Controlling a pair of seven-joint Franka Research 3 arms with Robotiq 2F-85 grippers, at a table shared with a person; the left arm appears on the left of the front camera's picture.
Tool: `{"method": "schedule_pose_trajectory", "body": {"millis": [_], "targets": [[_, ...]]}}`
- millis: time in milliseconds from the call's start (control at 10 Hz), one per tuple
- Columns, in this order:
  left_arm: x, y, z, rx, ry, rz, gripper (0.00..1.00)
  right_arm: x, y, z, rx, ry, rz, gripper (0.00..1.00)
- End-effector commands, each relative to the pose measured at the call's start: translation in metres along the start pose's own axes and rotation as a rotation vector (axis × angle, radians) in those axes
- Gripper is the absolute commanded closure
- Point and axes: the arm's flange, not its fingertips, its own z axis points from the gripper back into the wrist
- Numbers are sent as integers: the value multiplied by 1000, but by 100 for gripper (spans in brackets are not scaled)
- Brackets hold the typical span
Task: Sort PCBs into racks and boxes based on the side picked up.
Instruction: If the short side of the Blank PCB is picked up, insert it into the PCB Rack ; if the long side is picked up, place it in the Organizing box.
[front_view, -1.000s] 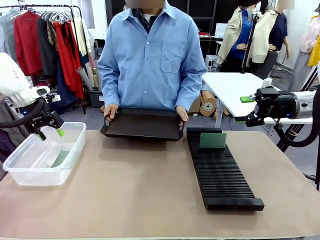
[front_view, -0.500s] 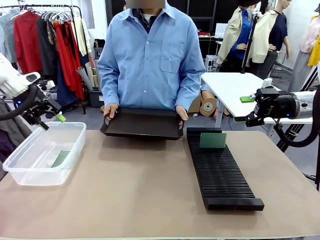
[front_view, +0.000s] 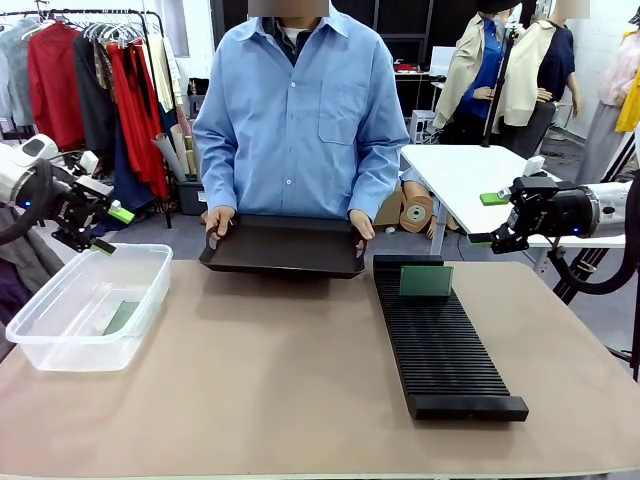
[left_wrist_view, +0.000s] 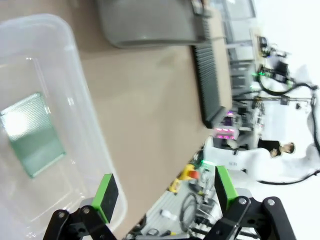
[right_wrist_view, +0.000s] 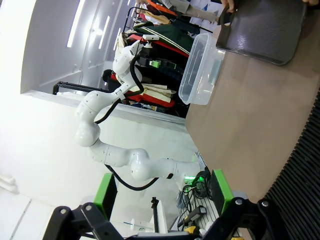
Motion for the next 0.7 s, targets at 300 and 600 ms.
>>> {"method": "schedule_pose_trajectory", "body": {"millis": [300, 600], "targets": [[2, 0, 19, -290, -49, -71, 0, 1, 2, -1, 8, -10, 5, 0], [1, -4, 17, -264, -55, -48, 0, 1, 2, -1, 8, -10, 5, 0]]}}
